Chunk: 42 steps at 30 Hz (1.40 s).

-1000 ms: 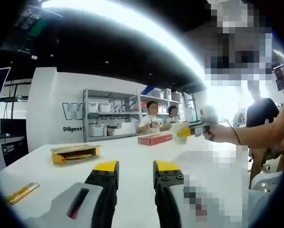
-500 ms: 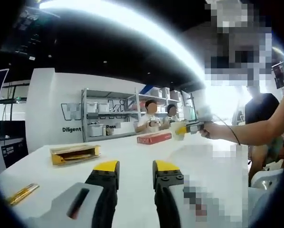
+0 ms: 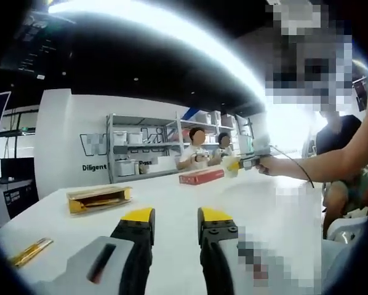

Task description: Tear open the coffee pouch, take out the coffee, and pour the coffee from the pouch into the cup

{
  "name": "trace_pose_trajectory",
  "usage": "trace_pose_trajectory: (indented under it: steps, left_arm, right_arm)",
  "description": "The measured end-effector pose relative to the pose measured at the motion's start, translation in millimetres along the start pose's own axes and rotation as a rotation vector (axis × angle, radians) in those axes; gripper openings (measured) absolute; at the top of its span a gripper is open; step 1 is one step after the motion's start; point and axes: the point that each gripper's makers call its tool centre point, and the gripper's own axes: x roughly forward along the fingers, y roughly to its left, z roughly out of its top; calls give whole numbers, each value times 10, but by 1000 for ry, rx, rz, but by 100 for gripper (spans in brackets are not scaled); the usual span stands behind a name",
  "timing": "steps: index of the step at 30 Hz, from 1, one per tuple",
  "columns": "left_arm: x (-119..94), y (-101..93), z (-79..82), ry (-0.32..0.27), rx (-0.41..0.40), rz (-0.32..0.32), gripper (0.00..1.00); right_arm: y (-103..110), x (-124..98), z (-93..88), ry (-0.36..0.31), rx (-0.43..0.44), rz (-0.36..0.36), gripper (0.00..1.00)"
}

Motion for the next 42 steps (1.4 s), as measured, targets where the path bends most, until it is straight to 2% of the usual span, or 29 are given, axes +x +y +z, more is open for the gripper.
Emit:
trace_pose_trajectory:
  steps: [4,16,21,35,37,39,42]
  left_arm:
    - [-4,-25,6,2,0,-1,30]
    - [19,25,-11,8,5,1,30]
    - [25,15,-10,10,7,3,30]
    - [4,19,-25,16,7,12,30]
    - [15,29,-35,20,10,12,30]
    - [18,27,-33,19,8,10,30]
    - [12,24,-25,17,3,7,30]
  right_arm:
    - [-170,-6,-82,25,-8,-31,37]
    - [-909,114,-324,79,9,-116,38]
    - [-911,132,-498,115,20,-122,38]
    - [-1085,64,-544,97,33,-150,42]
    - [-1030,48,-536,96,36,-151,42]
    - [-1124,85,-552,97,39,-152,43]
    - [-1147,88,-557,98,44,-154,45]
